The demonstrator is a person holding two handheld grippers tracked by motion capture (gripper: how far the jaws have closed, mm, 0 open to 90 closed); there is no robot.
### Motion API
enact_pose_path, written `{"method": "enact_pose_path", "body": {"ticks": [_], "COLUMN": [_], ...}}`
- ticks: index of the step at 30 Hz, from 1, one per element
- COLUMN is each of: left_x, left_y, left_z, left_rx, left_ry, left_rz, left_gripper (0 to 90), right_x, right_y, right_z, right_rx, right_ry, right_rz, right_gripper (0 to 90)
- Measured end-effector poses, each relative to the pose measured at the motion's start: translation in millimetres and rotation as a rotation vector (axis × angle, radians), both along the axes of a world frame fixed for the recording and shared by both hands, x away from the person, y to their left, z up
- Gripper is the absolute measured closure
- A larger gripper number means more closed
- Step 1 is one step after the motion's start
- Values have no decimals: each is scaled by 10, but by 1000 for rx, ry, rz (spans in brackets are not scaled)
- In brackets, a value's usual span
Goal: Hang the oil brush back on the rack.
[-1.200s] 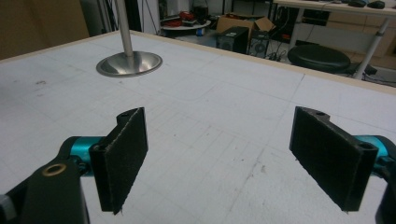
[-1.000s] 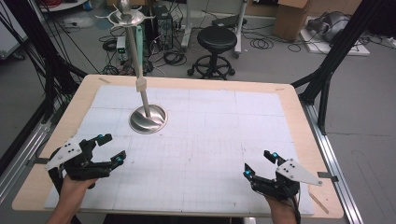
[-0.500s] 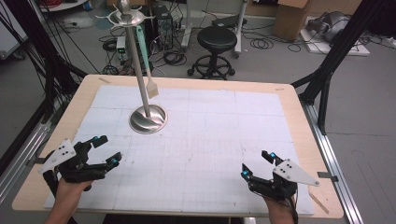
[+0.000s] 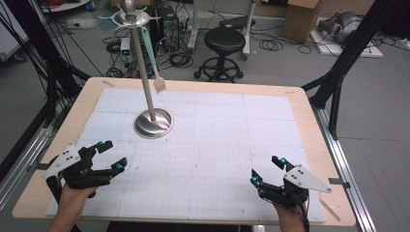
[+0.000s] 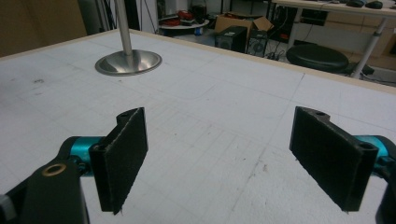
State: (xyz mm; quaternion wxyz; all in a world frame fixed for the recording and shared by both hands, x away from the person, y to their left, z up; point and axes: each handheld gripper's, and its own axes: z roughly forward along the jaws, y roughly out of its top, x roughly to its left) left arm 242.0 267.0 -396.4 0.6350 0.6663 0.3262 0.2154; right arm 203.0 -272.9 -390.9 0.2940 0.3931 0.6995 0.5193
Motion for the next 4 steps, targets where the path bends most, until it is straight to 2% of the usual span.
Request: {"method": "enact_pose_path", "body": {"ticks": [4], "left_x": [9], "left_y": [-2], "left_z": [-3], "left_rx": [-4], "left_ry": [3], "left_rz": [6], "left_gripper": [162], "right_x": [2], "right_y": [-21], "right_z": [-1], "right_rx": [1], "right_ry": [-2], "right_rz": [-5], "right_gripper": [180]}}
